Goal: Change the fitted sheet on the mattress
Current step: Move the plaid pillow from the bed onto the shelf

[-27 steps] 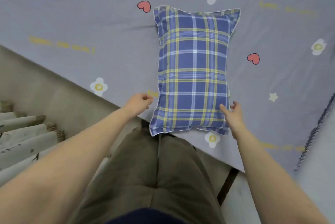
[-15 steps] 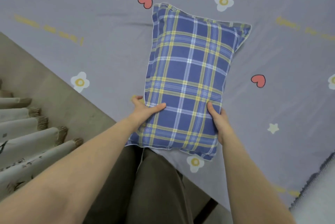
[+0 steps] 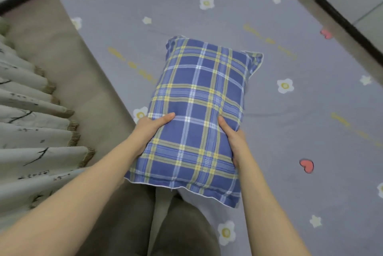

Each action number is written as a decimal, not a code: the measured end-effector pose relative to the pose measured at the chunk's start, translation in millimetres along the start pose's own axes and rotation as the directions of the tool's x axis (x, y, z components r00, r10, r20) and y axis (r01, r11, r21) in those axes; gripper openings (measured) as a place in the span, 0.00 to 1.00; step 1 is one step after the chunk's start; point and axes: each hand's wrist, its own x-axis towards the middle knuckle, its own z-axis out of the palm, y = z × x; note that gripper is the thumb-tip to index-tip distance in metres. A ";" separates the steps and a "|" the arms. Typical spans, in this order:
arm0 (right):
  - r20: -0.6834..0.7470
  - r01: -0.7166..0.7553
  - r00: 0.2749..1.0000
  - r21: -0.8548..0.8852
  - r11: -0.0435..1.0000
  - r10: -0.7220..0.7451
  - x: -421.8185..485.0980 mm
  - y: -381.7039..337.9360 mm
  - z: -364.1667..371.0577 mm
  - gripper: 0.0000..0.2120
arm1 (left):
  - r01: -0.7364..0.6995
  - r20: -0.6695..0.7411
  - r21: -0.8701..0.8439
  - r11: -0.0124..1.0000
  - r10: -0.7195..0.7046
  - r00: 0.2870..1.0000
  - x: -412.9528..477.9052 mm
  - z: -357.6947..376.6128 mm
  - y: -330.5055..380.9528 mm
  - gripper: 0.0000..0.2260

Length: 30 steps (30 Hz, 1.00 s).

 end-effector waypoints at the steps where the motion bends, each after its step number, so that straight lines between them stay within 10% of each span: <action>1: 0.035 0.036 0.999 -0.032 0.999 -0.035 0.3 -6.8 24.4 0.25 | -0.022 -0.022 -0.057 0.998 0.020 1.000 -4.0 -23.0 2.9 0.22; 7: 0.213 0.243 0.957 -0.220 0.945 -0.197 7.3 -24.7 187.2 0.26 | -0.045 -0.182 -0.230 0.972 0.002 0.983 -4.5 -168.9 15.8 0.25; 17: 0.315 0.159 0.947 -0.288 0.944 -0.063 7.1 -18.6 421.0 0.22 | -0.116 -0.317 -0.329 0.937 0.006 0.948 14.2 -388.1 40.5 0.27; 23: 0.300 0.143 0.953 -0.319 0.937 -0.043 40.7 -61.3 513.6 0.38 | -0.178 -0.337 -0.381 0.907 0.043 0.941 54.2 -462.3 99.1 0.24; 30: 0.314 0.159 0.948 -0.314 0.936 -0.055 138.3 -137.7 600.2 0.29 | -0.200 -0.354 -0.391 0.898 0.054 0.934 135.6 -512.2 203.2 0.25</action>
